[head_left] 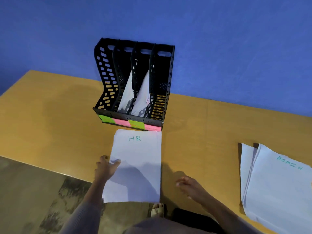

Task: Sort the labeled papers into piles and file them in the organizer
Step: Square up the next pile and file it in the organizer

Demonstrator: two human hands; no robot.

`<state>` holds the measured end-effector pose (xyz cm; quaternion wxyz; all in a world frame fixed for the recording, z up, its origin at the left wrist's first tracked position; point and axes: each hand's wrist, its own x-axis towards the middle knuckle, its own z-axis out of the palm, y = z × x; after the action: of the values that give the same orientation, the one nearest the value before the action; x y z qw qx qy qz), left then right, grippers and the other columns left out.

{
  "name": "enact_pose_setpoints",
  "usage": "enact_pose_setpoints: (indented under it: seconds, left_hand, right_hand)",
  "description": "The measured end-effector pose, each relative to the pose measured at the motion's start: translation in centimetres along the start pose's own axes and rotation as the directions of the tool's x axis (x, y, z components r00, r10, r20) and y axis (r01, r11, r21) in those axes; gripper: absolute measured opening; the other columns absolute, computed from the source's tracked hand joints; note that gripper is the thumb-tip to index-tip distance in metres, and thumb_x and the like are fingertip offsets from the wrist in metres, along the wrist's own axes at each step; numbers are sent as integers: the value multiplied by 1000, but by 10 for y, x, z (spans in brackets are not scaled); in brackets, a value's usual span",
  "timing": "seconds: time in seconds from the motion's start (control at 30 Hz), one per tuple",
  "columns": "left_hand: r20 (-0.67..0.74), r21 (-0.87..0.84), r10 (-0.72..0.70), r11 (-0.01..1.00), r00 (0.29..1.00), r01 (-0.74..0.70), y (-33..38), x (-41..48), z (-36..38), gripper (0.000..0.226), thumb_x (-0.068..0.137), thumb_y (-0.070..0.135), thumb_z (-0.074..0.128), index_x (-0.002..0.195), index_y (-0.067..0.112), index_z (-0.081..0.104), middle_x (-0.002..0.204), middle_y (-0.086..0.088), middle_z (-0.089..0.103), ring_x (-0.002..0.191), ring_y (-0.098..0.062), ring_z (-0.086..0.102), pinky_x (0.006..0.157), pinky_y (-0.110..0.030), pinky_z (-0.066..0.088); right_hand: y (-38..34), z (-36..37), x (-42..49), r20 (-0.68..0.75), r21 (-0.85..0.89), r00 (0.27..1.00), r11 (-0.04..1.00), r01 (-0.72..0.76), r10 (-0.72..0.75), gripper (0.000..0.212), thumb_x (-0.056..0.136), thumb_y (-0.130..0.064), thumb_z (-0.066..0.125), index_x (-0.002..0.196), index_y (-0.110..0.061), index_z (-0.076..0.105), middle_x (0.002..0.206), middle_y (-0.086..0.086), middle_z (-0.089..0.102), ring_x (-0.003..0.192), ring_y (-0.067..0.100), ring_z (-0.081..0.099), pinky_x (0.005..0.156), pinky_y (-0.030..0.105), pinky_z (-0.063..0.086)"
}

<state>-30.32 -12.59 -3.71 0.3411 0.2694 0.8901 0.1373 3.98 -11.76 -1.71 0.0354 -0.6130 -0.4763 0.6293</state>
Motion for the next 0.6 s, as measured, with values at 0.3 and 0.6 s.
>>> enact_pose_setpoints:
  seconds: [0.3,0.6]
  left_hand:
    - [-43,85,-121,989,992,124,-9,-41,30,91,82,54,64,141,-3,23,142,-27,27,133,-46,27,111,-48,23]
    - [43,-163,-103,981,994,108,-8,-48,24,79,86,38,68,131,-13,28,124,-25,45,122,-42,46,96,-45,40]
  right_hand:
    - [8,10,3,-51,-43,998,998,-39,37,42,93,-23,62,131,-16,49,123,4,60,113,22,58,96,35,48]
    - [18,23,10,77,2,997,1000,-14,14,50,93,-24,62,139,-22,43,142,4,50,115,14,54,92,29,49]
